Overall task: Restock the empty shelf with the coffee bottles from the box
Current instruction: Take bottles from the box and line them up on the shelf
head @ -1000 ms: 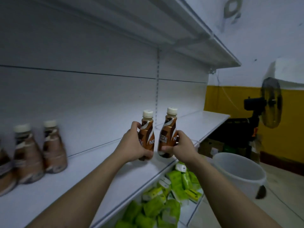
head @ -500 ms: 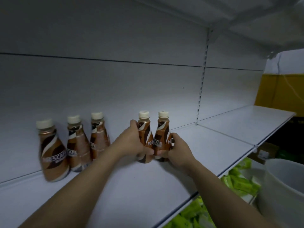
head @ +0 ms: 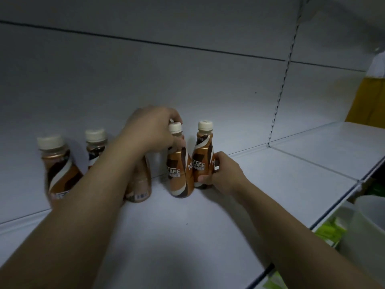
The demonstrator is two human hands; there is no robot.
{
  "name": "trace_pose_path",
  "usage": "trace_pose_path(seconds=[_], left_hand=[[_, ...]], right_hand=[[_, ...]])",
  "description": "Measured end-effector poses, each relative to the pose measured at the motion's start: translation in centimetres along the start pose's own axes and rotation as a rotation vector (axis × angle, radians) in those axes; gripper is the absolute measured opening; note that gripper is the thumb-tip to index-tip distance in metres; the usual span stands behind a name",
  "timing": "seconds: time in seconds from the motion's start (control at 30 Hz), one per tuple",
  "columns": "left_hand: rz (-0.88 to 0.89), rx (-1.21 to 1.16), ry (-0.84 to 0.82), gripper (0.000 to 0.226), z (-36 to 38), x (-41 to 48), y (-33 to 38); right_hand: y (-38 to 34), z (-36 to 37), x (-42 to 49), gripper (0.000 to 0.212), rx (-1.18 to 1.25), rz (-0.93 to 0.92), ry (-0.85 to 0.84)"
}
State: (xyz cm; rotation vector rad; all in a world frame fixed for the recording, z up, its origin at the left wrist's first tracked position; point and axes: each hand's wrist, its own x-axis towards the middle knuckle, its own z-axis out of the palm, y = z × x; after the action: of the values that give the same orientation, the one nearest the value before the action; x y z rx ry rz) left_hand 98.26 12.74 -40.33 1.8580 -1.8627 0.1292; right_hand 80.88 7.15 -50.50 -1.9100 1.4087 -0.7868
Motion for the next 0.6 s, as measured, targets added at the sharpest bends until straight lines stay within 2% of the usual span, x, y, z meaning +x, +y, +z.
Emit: trace_pose_path(seconds=[0.1, 0.17, 0.4, 0.6], left_hand=[[-0.041, 0.327, 0.105, 0.045, -0.5, 0.2, -0.9], [-0.071, 0.438, 0.116, 0.046, -0.5, 0.4, -1.0], [-0.124, 0.507, 0.117, 0.046, 0.2, 1.0, -0.9], [-0.108, 0.531, 0.101, 0.044, 0.3, 0.9, -0.7]], right_hand=[[-1.3, 1.4, 1.0, 0.05, 0.052, 0.016, -0.013], [-1.8, 2.7, 1.5, 0.053, 0.116, 0.024, -0.024], [-0.8, 4.3, 1.1, 0.058, 0.14, -0.053, 0.054], [-1.1, 4.5, 0.8, 0.055, 0.033, -0.102, 0.063]])
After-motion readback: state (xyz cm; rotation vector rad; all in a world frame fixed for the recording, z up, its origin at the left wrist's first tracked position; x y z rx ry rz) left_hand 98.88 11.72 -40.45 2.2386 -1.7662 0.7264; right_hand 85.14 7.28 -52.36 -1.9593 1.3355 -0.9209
